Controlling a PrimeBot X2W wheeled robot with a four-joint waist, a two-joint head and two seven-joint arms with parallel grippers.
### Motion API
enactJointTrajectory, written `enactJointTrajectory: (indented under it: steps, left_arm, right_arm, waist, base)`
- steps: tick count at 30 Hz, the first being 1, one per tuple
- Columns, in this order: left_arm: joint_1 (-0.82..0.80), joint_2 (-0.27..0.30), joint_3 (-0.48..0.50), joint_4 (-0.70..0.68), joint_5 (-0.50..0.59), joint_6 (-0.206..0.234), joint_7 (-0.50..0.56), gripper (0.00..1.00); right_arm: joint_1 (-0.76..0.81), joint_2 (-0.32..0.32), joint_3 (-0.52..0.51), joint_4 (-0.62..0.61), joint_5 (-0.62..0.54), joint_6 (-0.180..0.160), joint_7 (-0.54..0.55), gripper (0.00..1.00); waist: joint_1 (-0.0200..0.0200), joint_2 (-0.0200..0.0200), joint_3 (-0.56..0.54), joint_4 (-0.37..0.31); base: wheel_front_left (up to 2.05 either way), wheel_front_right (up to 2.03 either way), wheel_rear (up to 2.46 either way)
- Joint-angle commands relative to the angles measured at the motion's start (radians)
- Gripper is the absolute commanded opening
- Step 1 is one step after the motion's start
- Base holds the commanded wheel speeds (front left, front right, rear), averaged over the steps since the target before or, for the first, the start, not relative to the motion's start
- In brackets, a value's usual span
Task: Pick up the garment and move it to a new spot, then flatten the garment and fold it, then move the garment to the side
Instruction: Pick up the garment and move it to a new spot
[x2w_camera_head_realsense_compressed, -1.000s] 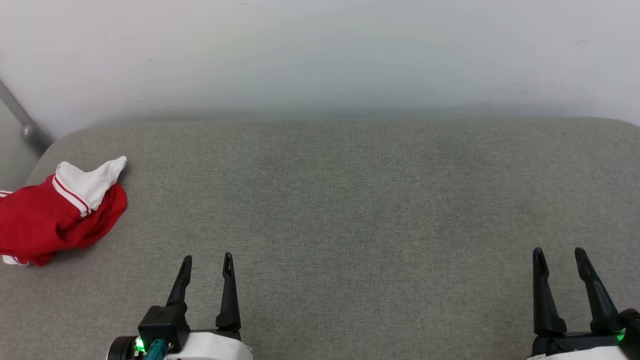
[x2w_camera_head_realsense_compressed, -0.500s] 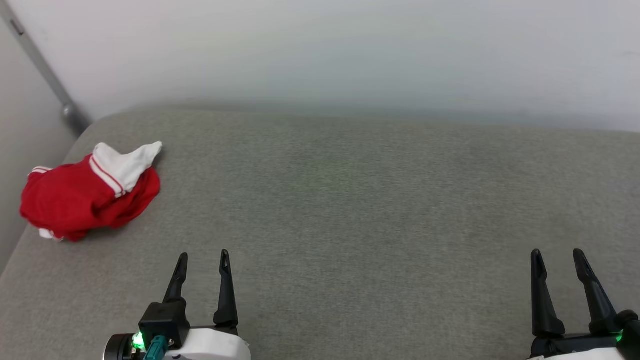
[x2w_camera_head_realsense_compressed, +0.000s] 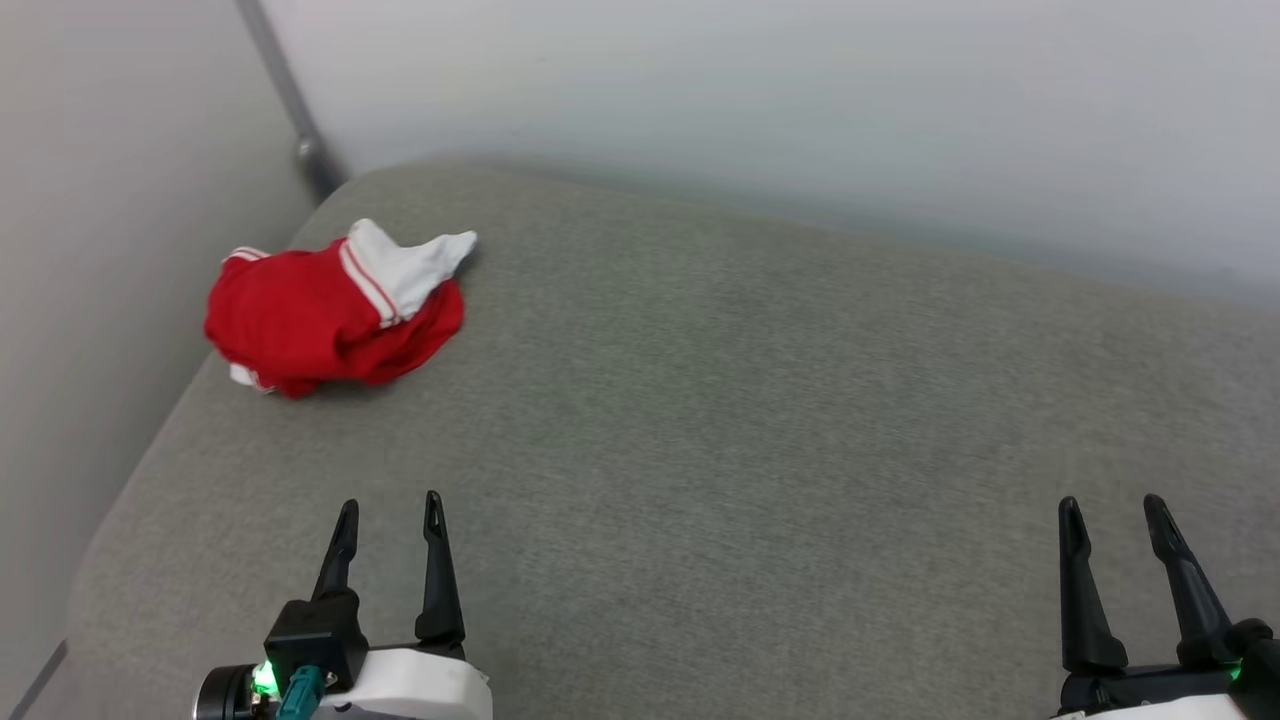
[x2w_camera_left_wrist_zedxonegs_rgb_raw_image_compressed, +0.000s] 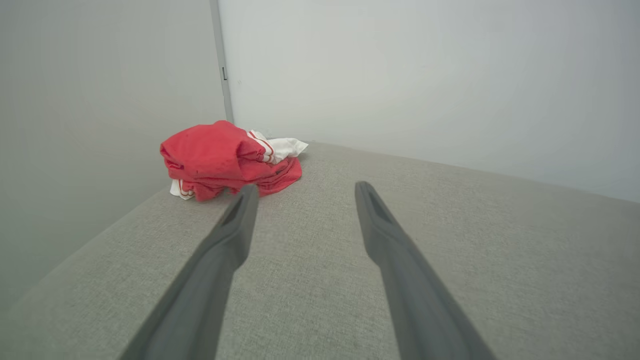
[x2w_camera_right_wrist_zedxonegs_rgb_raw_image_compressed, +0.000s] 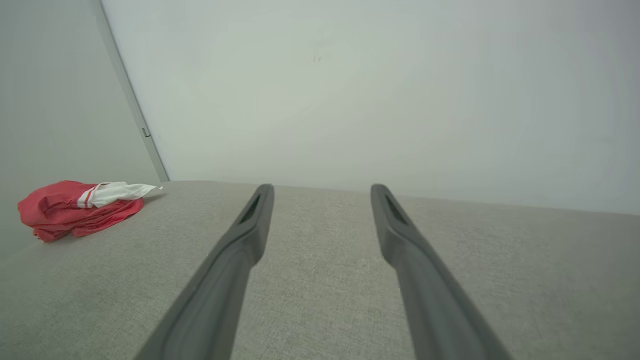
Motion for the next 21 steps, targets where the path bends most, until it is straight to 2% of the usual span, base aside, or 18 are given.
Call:
enactJointTrajectory:
  steps: [1, 12, 21]
  left_arm:
    - [-0.015, 0.001, 0.001, -0.002, -0.001, 0.004, -0.003, 1.0]
    - [-0.003, 0.001, 0.007, -0.005, -0.023, 0.018, -0.003, 1.0]
    - [0.001, 0.0, 0.015, -0.001, -0.03, 0.027, -0.003, 1.0]
  right_arm:
    - [-0.005, 0.0, -0.001, -0.004, -0.003, 0.0, -0.002, 1.0]
    - [-0.006, 0.0, 0.007, -0.005, -0.019, 0.0, -0.002, 1.0]
    - [-0.012, 0.0, 0.012, 0.0, -0.03, 0.0, -0.002, 1.0]
  waist:
    - [0.0, 0.0, 0.006, 0.047]
    - [0.0, 0.0, 0.013, 0.181]
    - [0.0, 0.0, 0.015, 0.215]
  base:
    - [0.0, 0.0, 0.0]
    - [0.0, 0.0, 0.0]
    - [0.0, 0.0, 0.0]
